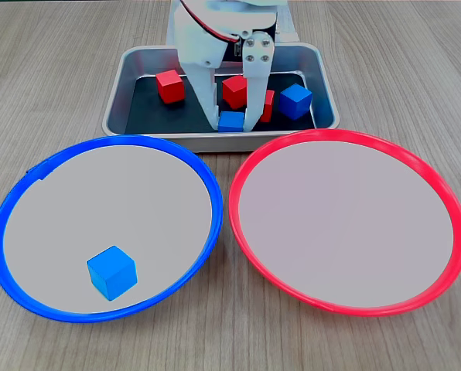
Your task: Move six blocks tray to matching dishes
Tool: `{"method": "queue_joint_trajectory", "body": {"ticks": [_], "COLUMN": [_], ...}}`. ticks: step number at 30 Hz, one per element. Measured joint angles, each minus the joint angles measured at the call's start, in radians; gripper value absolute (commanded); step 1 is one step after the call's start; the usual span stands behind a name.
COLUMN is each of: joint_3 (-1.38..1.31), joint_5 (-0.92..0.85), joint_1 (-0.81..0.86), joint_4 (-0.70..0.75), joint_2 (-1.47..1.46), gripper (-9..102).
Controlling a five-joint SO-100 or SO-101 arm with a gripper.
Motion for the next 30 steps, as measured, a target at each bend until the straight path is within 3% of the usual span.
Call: {"method": "queue_joint_trajectory", "body": {"ticks": [2,6,8,13,18,20,23,26,28,29,30], "joint_3": [0.0,-0.002,-0.002,-0.031,-0.166,-0.222,-0.33,-0.348,-0.35,-0.342,-0.331], "joint_5": [0.011,0.089,0.187,0.647,0.841,0.87,0.923,0.928,0.933,0.933,0.933], "joint_1": [0.0,-0.021,-0.012,0.138,0.247,0.25,0.262,0.262,0.262,0.262,0.262], "joint_4": [0.04,0.305,0.328,0.046,-0.247,-0.279,-0.325,-0.357,-0.362,-0.362,-0.362], "joint_2": [0.032,0.281,0.357,0.333,0.089,0.023,-0.107,-0.141,-0.14,-0.138,-0.13], "gripper": [0,0,0,0,0,0,19,26,21,0,0]}}
